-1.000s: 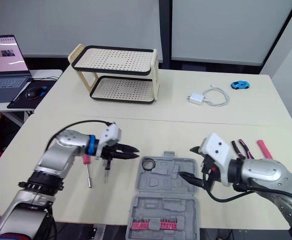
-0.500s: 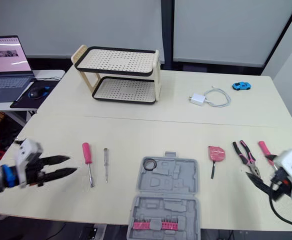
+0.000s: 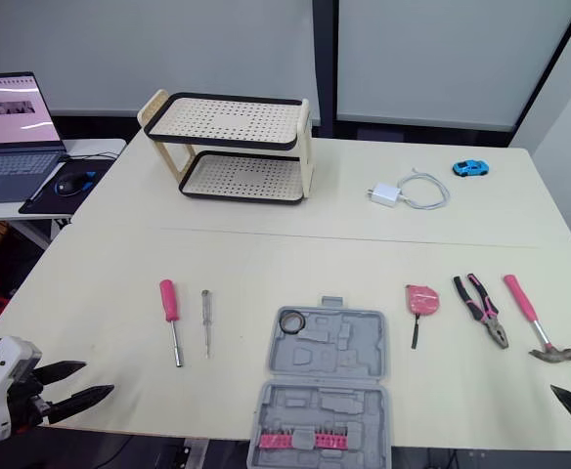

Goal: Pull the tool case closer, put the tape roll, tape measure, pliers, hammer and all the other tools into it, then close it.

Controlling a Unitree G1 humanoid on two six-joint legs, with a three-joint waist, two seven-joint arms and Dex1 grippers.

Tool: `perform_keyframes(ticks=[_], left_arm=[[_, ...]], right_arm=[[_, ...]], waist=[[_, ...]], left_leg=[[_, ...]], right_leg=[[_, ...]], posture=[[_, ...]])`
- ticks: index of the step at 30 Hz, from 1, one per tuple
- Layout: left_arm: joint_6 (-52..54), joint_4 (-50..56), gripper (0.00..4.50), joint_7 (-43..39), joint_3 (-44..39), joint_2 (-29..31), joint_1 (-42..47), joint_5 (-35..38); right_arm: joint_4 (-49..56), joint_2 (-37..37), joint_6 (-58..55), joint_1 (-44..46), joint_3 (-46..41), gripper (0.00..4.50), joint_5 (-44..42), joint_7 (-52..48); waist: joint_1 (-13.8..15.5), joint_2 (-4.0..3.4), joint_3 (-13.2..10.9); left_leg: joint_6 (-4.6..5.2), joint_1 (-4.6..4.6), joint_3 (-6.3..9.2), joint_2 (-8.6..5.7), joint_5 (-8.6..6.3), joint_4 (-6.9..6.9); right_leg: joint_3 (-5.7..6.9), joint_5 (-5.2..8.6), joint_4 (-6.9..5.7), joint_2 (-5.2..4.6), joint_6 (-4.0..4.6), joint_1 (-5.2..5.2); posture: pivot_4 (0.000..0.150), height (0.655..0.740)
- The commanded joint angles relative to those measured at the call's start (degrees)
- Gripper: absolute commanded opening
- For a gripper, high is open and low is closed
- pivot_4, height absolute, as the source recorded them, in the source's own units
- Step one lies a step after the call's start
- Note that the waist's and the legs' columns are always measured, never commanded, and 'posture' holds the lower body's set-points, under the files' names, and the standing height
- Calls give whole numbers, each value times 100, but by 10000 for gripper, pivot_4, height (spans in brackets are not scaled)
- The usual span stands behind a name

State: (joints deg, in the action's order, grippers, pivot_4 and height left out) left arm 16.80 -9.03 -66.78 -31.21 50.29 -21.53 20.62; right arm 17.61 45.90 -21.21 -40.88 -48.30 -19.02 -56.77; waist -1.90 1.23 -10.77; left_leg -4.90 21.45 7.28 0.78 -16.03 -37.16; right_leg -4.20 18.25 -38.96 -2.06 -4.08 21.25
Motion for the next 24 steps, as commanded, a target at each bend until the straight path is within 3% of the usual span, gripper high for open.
perform_keyframes(ticks=[1,6,12,18,24], left_arm=[[-161,380,44556,-104,-191,76,-25,178],[-54,1058,44556,-316,185,169,342,385],[296,2018,44556,-680,1252,297,1443,727],[404,2246,44556,-1004,2098,206,2561,951],[335,2325,44556,-1221,2652,-20,3116,1042]], right_arm=[[276,112,-53,181,-39,45000,-128,-30],[1019,-22,-506,606,440,45000,-386,215],[2057,-736,-1214,1316,1993,45000,-370,1394],[1957,-1660,-1489,1927,3446,45000,438,2829],[1474,-2452,-1804,2586,4204,45000,948,3873]], waist=[[0,0,0],[5,-4,2],[28,-3,4],[3,-15,5],[-44,-21,4]], left_leg=[[0,-5,-3,1,0,5],[-1,-20,-1,4,1,14],[-3,-8,12,0,2,18],[-3,0,19,-2,2,22],[-3,2,18,-3,2,20]], right_leg=[[-1,1,0,0,2,-1],[1,3,0,2,5,-12],[8,2,1,2,5,-10],[12,2,-3,5,6,4],[10,2,-5,5,5,8]], posture=[[1500,7350],[1500,7350],[1500,7350],[1500,7350],[1500,7350]])
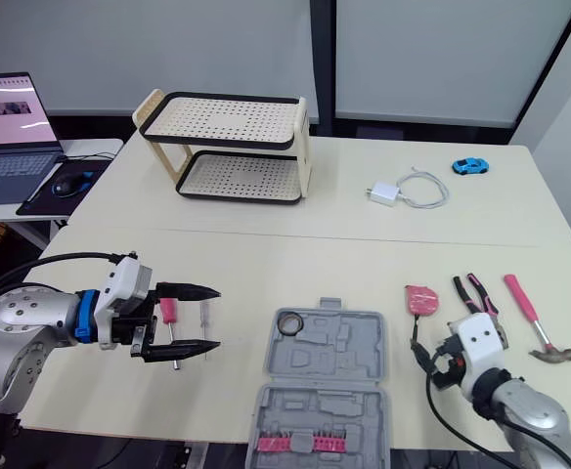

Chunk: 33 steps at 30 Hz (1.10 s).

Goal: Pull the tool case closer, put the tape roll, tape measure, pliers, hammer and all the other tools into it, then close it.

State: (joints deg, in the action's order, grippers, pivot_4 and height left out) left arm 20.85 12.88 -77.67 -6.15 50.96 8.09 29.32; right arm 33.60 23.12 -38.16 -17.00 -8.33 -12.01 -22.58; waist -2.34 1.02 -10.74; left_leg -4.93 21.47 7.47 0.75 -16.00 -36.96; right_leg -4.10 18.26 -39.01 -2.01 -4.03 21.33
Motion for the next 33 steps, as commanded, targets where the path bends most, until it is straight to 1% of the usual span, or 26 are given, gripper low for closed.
perform_keyframes(ticks=[1,4,13,16,19,21,26,33], left_arm=[[-140,110,44556,-182,202,-139,204,161],[-219,33,44556,-257,373,-323,420,151],[-546,-276,44556,-350,659,-589,571,-85],[-700,-424,45000,-382,698,-614,559,-158],[-885,-576,45000,-410,746,-664,531,-224],[-1006,-654,45000,-445,772,-706,501,-248],[-1208,-716,45000,-537,849,-837,467,-241],[-1011,-402,45000,-459,951,-1080,684,-14]], right_arm=[[-236,-286,-112,282,258,45000,318,602],[-579,-605,-143,526,316,45000,460,958],[-1114,-946,-169,878,394,45000,688,1214],[-1181,-1055,-287,897,329,39304,719,1291],[-1238,-1084,-250,896,391,29481,770,1289],[-1270,-1114,-253,932,415,24705,799,1308],[-1313,-1132,-274,974,416,16713,843,1296],[-1236,-1016,-320,969,288,2357,795,1162]], waist=[[0,0,0],[1,-1,0],[-3,-2,0],[-5,-3,1],[-6,-4,2],[-8,-4,2],[-11,-4,3],[-35,-4,4]], left_leg=[[0,-1,1,-1,0,0],[1,-1,6,-1,0,1],[1,-1,7,-1,0,1],[1,-3,8,-1,1,1],[1,-2,9,-1,1,1],[1,-3,8,-1,1,1],[1,-3,8,-1,1,0],[1,-2,10,-1,1,-2]], right_leg=[[0,0,-1,0,0,-1],[3,0,-3,2,0,0],[2,0,-4,3,0,2],[2,0,-7,3,1,1],[3,0,-7,4,1,1],[3,0,-7,4,1,1],[2,0,-8,4,1,0],[3,0,-8,5,1,-2]], posture=[[1500,7350],[1500,7350],[1500,7350],[1500,7350],[1500,7350],[1500,7350],[1500,7350],[1500,7350]])
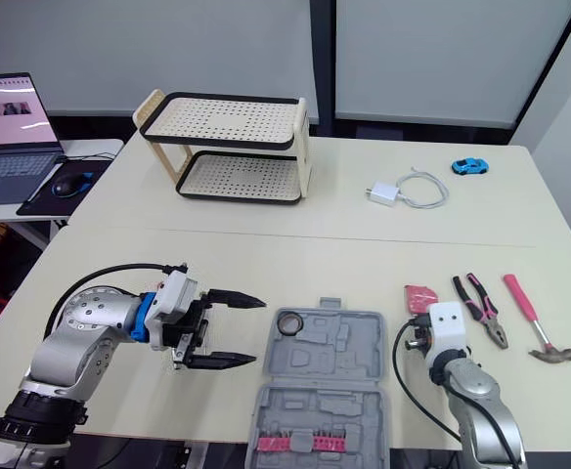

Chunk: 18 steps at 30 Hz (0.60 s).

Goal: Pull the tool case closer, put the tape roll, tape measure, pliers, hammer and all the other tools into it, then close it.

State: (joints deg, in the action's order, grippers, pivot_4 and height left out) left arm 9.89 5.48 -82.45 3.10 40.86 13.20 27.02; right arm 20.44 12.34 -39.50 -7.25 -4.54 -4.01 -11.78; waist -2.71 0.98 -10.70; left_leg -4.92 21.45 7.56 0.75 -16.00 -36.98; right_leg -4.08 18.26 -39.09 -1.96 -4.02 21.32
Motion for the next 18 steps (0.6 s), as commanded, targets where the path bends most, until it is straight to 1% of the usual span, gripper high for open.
perform_keyframes(ticks=[1,5,9,12,18], left_arm=[[166,396,45000,28,52,-94,252,254],[501,594,45000,144,139,-95,518,338],[730,795,45000,188,178,-40,576,362],[880,974,45000,200,187,20,540,388],[1105,1440,45000,224,283,89,430,424]], right_arm=[[95,100,-199,-11,-138,273,-27,52],[270,285,-298,-125,-353,273,-151,-112],[594,549,-478,-427,-544,273,-390,-378],[868,714,-612,-750,-642,273,-579,-588],[1592,919,-877,-1741,-624,273,-906,-947]], waist=[[3,0,0],[2,-3,2],[-4,-7,4],[-7,-8,4],[-1,-10,6]], left_leg=[[0,0,1,0,0,0],[0,0,2,0,0,-1],[1,2,1,-1,0,1],[1,2,2,0,0,2],[1,1,3,0,0,0]], right_leg=[[0,0,0,0,0,0],[1,0,-1,0,0,-1],[1,0,2,0,0,0],[1,1,2,1,-1,0],[0,1,2,1,-1,-4]], posture=[[1500,7350],[1500,7350],[1500,7350],[1500,7350],[1500,7350]])
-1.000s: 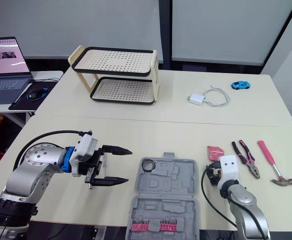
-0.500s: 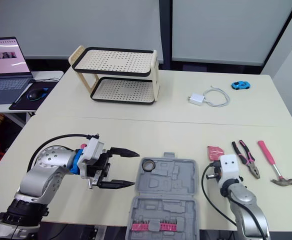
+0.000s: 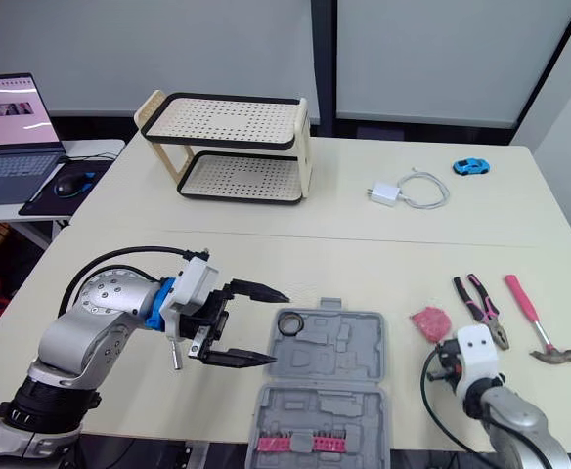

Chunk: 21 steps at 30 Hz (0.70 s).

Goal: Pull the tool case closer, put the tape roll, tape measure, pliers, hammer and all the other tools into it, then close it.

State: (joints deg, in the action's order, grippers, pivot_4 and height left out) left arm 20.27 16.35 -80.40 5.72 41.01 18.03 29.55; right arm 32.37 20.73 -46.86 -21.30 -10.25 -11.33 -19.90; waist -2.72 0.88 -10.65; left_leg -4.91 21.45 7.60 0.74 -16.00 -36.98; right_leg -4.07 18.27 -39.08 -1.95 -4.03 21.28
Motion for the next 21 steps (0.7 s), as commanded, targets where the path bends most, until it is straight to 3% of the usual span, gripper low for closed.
perform_keyframes(ticks=[1,10,21], left_arm=[[65,424,45000,-6,43,96,-87,164],[16,584,45000,-79,121,164,-332,189],[-563,230,45000,-269,207,127,-662,36]], right_arm=[[512,105,-167,-530,-7,273,-206,-175],[1109,356,-463,-1553,68,273,-509,-386],[1471,809,-844,-2087,114,273,-857,-682]], waist=[[1,0,0],[46,-2,3],[84,0,7]], left_leg=[[0,-1,0,0,0,0],[0,-6,0,0,0,-2],[0,-6,0,1,0,0]], right_leg=[[0,0,0,0,0,-2],[0,1,2,0,-1,-9],[0,1,5,1,0,-10]], posture=[[1500,7350],[1500,7350],[1500,7350]])
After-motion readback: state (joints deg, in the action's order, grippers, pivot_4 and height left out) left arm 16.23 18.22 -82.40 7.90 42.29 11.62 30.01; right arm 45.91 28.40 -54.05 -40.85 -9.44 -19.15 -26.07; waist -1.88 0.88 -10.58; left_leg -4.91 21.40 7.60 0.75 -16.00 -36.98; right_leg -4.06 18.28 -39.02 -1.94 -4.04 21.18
